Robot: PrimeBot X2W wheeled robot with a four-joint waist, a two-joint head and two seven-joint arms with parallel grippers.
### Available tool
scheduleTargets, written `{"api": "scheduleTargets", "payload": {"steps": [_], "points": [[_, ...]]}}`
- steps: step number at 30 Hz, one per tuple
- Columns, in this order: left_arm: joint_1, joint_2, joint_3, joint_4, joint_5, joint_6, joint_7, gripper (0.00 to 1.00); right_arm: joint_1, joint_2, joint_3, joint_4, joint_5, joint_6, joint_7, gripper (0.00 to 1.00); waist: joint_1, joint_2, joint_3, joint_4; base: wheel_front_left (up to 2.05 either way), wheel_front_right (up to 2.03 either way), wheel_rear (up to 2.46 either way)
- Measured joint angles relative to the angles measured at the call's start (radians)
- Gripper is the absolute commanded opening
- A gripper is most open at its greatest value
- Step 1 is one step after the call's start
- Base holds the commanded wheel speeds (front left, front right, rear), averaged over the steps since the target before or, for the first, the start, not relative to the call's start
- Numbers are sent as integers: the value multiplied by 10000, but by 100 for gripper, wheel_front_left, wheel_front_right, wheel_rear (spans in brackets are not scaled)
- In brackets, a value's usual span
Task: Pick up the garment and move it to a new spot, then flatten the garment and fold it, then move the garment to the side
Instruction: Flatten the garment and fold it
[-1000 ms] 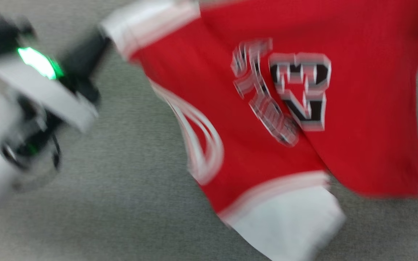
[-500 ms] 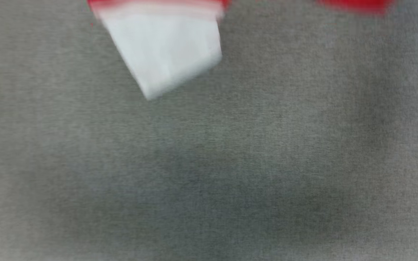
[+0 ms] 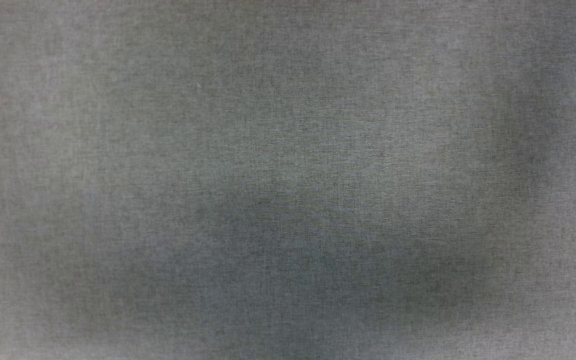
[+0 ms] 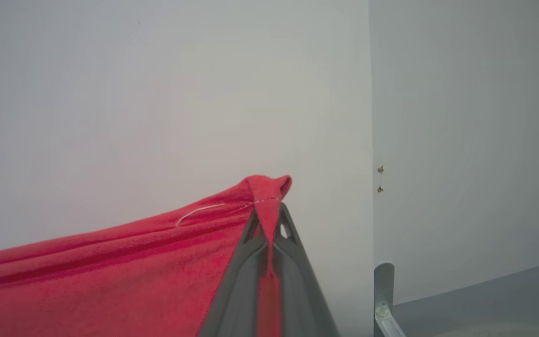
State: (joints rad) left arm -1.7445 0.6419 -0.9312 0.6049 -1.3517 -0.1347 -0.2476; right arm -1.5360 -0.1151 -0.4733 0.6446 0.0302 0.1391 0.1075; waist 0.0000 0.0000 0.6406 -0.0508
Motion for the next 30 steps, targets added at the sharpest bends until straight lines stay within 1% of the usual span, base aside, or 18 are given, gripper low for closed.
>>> {"api": "scheduleTargets", "payload": {"steps": [3,6,9,12,15,18,21,25,30], "points": [[852,240,-228,-667,-345,25,-81,0,625,-159,508,138,399,-38,-81,0,0,0,-6,56,0,0,0],[2012,470,-330,-1513,-725,27,-123,0,1515,-372,1181,12,980,-65,-29,0,-1,0,-84,129,0,0,0],[3423,763,-15,-2512,-980,31,-134,0,2702,-523,2061,-403,1703,-75,270,0,0,0,-239,171,0,0,0],[5019,1007,395,-3390,-884,31,-140,0,4160,-821,2905,-1302,2546,-75,823,0,0,0,-439,207,0,0,0],[6665,1097,917,-4169,-642,31,-138,0,5894,-1110,3321,-2650,3359,-77,1565,0,0,0,-663,249,0,0,0],[8104,1106,1659,-4888,-165,31,-138,0,7639,-1229,3290,-4257,3898,-77,2336,0,0,0,-879,310,0,0,0],[9628,989,2510,-5597,61,31,-140,0,9199,-1149,3074,-5833,4102,-77,3055,0,-1,0,-1094,365,0,0,0],[11320,955,3108,-6257,890,31,-155,0,10937,-792,2652,-7802,4172,-77,3965,0,-1,0,-1380,432,0,0,0],[12837,851,3672,-6922,1484,31,-157,0,12736,-268,2203,-9657,4291,-79,4870,0,0,1,-1729,527,0,0,0]]}}
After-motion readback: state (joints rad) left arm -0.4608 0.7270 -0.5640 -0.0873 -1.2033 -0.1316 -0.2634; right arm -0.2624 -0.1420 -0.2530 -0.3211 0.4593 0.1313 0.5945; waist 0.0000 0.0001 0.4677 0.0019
